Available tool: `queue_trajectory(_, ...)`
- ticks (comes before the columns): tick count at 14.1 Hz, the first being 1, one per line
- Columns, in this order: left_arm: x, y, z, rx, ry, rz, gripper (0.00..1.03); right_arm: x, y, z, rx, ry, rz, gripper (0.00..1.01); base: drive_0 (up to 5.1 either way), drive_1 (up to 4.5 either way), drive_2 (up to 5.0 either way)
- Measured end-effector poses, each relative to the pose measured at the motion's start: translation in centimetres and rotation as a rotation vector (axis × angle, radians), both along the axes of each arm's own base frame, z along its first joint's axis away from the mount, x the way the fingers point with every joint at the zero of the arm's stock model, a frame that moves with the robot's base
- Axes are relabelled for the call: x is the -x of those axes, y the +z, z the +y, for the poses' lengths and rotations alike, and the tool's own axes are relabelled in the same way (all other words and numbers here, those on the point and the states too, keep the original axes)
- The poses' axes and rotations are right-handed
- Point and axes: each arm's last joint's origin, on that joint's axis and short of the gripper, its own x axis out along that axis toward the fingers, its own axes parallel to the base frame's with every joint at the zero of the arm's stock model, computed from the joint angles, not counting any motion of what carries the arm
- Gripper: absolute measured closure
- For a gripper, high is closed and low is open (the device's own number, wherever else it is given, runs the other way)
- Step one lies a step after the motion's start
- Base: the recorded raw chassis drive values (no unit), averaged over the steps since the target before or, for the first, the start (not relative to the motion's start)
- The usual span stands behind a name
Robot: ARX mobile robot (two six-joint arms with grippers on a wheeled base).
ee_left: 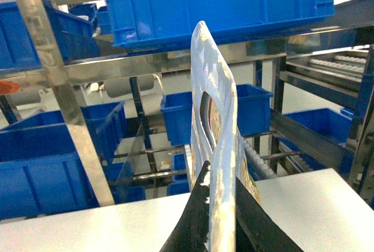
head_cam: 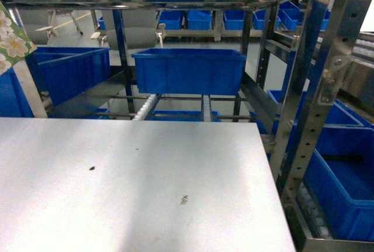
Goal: Move flower gift bag to table near conveyor
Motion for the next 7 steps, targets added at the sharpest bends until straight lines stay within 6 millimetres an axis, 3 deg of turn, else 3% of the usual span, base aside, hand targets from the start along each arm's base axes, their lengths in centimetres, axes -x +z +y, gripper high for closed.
queue_trajectory(7, 0.0, 0.01, 0.0, 0.0, 0.0, -0.001, 1.01, 0.0, -0.01, 0.0, 0.0, 0.0, 0.001, 0.99, -5.0, 2.38, 2.4)
